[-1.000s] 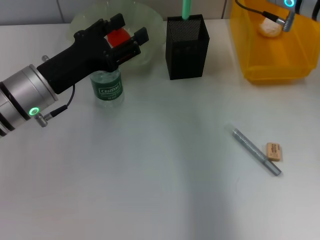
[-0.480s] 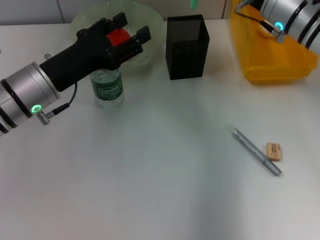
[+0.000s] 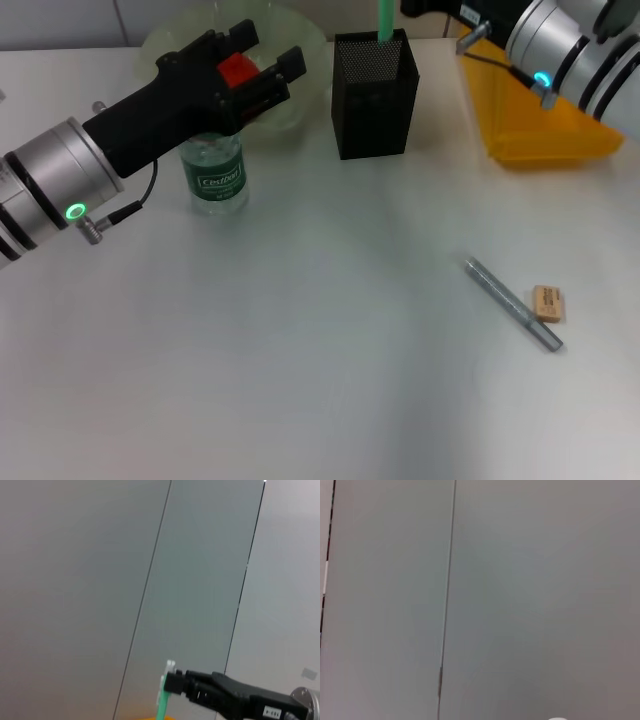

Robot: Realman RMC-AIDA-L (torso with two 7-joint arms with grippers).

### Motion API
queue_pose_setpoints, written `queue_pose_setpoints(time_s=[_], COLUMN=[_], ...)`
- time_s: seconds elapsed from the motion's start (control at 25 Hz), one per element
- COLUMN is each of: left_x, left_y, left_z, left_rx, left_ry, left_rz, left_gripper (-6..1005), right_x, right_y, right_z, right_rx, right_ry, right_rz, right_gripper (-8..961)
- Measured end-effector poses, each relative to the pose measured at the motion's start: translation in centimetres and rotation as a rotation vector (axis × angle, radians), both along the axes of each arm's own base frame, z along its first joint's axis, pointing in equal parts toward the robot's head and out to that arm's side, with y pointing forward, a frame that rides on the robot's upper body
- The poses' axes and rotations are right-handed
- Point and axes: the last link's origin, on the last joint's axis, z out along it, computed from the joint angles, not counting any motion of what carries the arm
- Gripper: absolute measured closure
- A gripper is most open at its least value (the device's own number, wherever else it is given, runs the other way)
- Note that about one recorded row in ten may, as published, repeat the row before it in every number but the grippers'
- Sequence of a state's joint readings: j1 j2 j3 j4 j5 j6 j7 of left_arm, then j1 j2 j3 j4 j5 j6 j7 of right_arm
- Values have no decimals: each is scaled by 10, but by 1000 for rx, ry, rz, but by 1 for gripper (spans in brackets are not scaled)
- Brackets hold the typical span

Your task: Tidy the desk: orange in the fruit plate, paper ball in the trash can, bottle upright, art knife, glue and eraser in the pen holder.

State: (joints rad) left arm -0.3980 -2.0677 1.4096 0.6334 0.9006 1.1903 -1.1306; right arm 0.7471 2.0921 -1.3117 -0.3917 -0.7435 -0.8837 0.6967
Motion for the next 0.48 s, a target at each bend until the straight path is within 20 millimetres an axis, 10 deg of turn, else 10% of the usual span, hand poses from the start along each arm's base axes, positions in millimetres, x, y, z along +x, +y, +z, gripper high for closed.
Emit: queue_pose_setpoints(time_s=[0.48], left_x=[2], left_y=[2], left_z=[-1], left_rx=[-4], left_ry=[1], left_rz=[-3], left_gripper=[229], right_x=[13], right_y=[-4], right_z=[-17], right_rx=[-42], right_ry=[-51], right_rz=[-35], right_gripper=[766])
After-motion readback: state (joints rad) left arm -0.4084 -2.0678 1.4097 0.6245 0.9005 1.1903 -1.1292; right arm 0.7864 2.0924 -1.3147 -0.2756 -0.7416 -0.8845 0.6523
